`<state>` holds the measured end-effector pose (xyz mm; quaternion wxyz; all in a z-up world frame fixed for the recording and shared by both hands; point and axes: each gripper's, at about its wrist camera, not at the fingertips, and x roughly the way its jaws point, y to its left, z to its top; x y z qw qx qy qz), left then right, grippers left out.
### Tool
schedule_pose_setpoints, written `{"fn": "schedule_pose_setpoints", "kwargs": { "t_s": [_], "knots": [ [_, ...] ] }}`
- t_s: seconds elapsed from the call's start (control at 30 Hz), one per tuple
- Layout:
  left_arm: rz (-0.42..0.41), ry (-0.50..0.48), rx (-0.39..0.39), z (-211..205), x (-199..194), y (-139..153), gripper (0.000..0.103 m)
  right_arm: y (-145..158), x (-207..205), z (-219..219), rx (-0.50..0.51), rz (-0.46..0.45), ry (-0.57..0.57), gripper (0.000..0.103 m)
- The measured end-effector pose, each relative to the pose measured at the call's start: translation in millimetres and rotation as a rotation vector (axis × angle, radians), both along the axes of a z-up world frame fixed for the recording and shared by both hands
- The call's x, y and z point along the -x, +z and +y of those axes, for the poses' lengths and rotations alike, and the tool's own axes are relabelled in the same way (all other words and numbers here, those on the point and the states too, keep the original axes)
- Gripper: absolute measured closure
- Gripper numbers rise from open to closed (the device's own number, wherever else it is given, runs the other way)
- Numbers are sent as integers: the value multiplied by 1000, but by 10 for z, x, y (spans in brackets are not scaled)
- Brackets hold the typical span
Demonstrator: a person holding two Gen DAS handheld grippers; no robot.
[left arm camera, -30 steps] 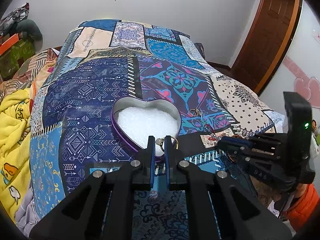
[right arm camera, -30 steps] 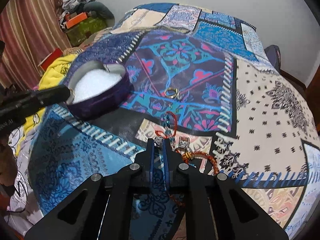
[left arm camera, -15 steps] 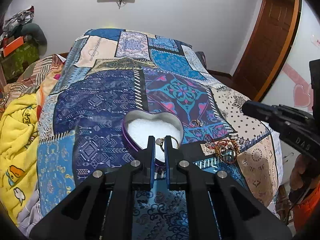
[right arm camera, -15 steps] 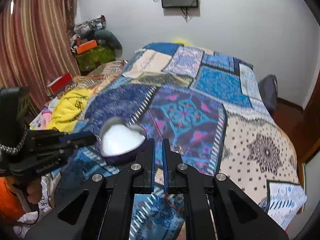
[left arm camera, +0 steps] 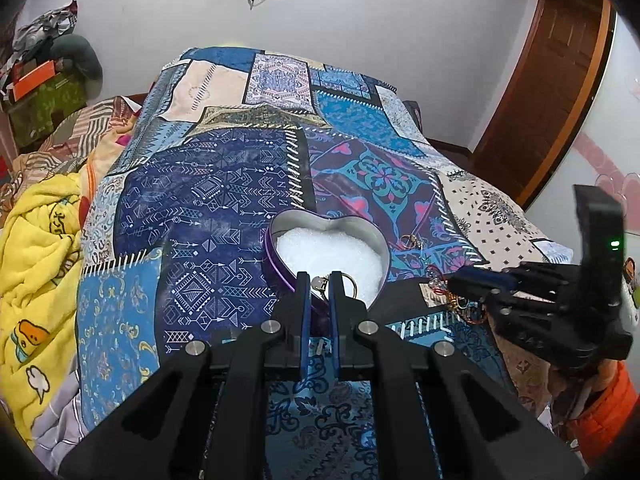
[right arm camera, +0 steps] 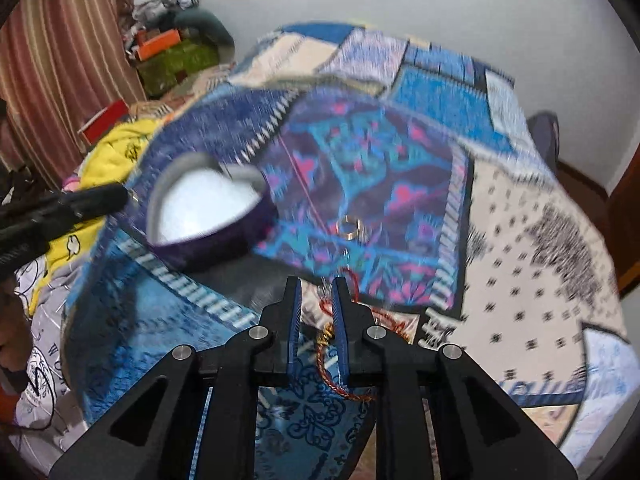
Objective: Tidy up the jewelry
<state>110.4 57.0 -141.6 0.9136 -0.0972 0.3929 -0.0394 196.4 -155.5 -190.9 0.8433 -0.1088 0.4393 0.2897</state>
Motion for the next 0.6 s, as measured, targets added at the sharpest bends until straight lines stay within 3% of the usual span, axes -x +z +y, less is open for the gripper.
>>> {"fn": "schedule_pose_setpoints", "kwargs": {
  "t_s": [0.4,0.6],
  "knots": [
    [31,-11,-1,-23,-114,-128,96,-119,-36,103,46,0,30,89],
    [31,-12,-2,-23,-117,-135,96,-109,-46,35,6,26,5,91]
  ]
}}
